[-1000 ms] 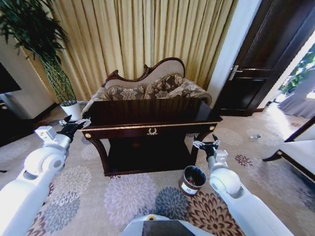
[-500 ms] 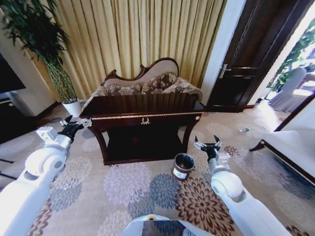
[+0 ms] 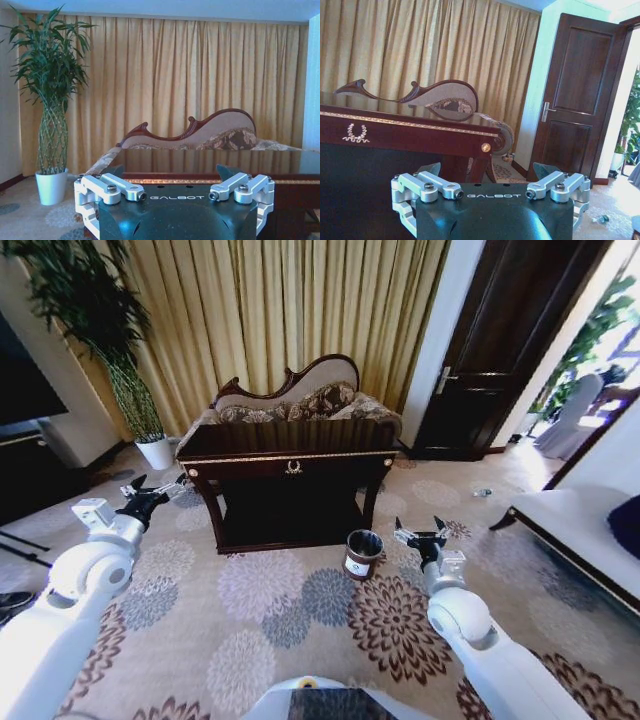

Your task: Move to the front of the table and place the trash on the table into the trash bin.

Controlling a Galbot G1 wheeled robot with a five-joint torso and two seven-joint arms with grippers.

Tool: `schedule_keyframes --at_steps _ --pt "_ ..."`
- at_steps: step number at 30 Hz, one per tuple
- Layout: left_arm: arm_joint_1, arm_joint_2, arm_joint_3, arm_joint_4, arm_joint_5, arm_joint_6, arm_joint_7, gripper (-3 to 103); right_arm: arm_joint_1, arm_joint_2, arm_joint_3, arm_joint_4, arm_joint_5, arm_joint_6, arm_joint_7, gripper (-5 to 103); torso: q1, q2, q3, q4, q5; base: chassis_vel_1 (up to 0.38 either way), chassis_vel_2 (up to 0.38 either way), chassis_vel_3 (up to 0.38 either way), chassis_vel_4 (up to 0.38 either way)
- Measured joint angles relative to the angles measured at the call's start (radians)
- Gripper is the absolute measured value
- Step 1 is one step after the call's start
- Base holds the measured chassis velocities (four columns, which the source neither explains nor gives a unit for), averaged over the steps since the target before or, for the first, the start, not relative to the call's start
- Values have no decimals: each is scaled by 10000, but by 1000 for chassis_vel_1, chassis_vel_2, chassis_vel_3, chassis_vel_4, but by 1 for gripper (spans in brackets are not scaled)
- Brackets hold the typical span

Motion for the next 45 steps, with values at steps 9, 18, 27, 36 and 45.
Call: schedule_keyframes --at_steps 9,18,27,36,45 --pt "23 -12 -28 -16 0 0 -19 100 34 12 -90 -18 0 38 2 100 -5 4 -4 0 -7 309 -314 -306 310" --pt "40 -115 -30 -37 -2 0 -36 100 128 15 -177 -198 -40 188 5 100 -11 9 -6 0 2 197 -182 -205 197" --pt "153 -200 117 -161 8 -145 -11 100 228 -193 -233 -9 511 -41 107 100 8 -5 4 -4 6 -18 11 14 -13" --pt "83 -82 379 -259 162 -536 642 100 -89 -759 687 1547 1096 -888 143 100 -7 4 -4 -3 6 -6 5 3 -5" --pt "87 100 359 -550 -39 -615 1005 100 -844 -1411 1333 2879 1906 -1290 108 100 -4 3 -2 -3 7 0 0 0 0"
